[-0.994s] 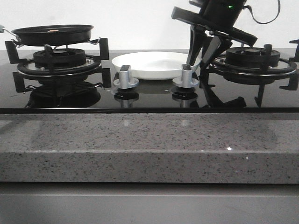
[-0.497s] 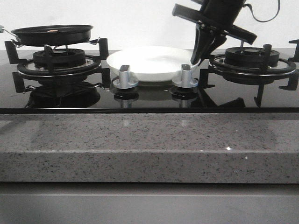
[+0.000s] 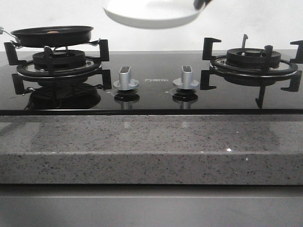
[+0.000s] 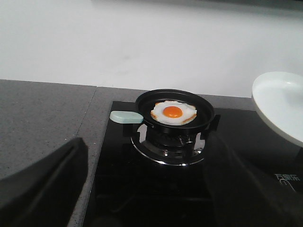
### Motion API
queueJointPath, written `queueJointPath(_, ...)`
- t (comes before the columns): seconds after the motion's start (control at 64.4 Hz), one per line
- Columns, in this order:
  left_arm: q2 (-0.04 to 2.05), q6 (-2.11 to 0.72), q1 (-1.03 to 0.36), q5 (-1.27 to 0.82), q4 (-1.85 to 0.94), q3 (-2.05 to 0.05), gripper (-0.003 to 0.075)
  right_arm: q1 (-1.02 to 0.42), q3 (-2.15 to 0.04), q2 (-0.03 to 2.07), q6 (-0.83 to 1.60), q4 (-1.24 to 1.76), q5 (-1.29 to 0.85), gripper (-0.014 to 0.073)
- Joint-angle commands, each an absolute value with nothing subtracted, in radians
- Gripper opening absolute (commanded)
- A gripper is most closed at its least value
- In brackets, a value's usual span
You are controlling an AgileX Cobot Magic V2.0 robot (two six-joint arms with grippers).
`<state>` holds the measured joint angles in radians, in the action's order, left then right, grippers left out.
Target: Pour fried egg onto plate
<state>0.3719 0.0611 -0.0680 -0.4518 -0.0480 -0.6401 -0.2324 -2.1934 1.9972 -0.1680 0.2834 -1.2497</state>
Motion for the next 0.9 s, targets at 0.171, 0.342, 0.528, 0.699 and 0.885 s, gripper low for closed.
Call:
queueJointPath(0.171, 0.389, 0.062, -0.076, -0.368, -0.055, -0.666, 0.0513, -0.308, -2.03, 1.801, -0.12, 0.228, -1.233, -0.0068)
queueJointPath(0.342, 0.389, 0.062, -0.076, -0.368, -0.055, -0.666, 0.0513, -0.322, -1.809, 1.714, -0.1, 0.235, -1.138, -0.0068)
queueJointPath(0.528, 0.389, 0.062, -0.076, -0.368, -0.055, -0.666, 0.0513, -0.323, -1.633, 1.65, -0.093, 0.237, -1.045, -0.0068)
queueJointPath(0.699, 0.389, 0.062, -0.076, -0.368, -0.055, -0.666, 0.0513, -0.323, -1.577, 1.653, -0.092, 0.237, -1.016, -0.0068)
queueJointPath(0.885, 0.389, 0.062, -0.076, -0.368, -0.055, -0.666, 0.0513, -0.323, -1.572, 1.653, -0.092, 0.237, -1.011, -0.0068)
